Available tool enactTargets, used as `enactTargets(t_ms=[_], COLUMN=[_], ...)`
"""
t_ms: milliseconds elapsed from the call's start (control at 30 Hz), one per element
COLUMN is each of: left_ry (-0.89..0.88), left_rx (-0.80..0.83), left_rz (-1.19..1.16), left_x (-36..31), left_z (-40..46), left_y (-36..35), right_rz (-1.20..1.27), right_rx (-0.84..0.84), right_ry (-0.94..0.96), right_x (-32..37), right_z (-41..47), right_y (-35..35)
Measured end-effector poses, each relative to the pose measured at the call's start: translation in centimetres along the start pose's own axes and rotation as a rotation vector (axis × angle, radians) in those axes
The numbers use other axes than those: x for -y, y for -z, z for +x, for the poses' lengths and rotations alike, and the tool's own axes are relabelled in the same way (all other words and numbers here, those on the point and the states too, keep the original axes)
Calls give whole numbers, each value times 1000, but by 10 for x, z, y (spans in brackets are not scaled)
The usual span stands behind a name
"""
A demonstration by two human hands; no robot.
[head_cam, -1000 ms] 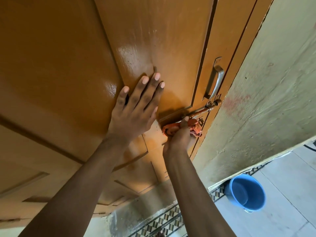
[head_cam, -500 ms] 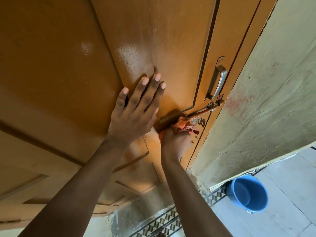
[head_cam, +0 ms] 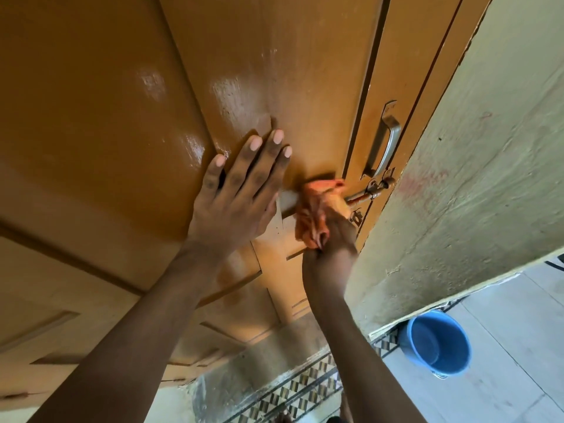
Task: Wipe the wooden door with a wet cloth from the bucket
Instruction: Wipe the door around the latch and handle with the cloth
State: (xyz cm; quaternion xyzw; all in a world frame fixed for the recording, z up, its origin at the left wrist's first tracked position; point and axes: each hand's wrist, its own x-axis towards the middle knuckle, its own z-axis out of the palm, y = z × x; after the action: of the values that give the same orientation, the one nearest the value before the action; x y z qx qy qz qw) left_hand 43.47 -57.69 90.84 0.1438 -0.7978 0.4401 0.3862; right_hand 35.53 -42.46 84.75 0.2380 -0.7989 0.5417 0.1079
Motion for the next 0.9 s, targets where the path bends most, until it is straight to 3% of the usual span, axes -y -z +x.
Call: enactTargets(t_ms=[133,233,333,433,500,567,633,667,800,900], left_ry=[-16,-11,2,7,10,15,8,4,-5,-11], left_rx=[14,13,25,31,31,30,36,38,24,9], left_rz=[3,-10,-21,-35,-29,-22,-29,-33,-52,-57], left_x=[0,1,1,1,0,0,0,0,1,0], left_z=[0,2,2,2,1,0,0,0,2,3], left_y=[0,3,5,5,4,4,4,4,5,6], right_rz=[-298,-159,42,186,353,392,220,98,-320,-326], right_rx=[169,216,373,378,178,-81,-189,-160,176,305], right_ry=[166,265,353,97,-209,-312,-136,-15,338,567], right_x=[-22,-29,-31,-27,-22,-14,-11,-12,-39,-61], right_z=[2,6,11,3,-2,1,10,15,17,28], right_y=[-14,-3,16,31,34,36,31,26,-5,6])
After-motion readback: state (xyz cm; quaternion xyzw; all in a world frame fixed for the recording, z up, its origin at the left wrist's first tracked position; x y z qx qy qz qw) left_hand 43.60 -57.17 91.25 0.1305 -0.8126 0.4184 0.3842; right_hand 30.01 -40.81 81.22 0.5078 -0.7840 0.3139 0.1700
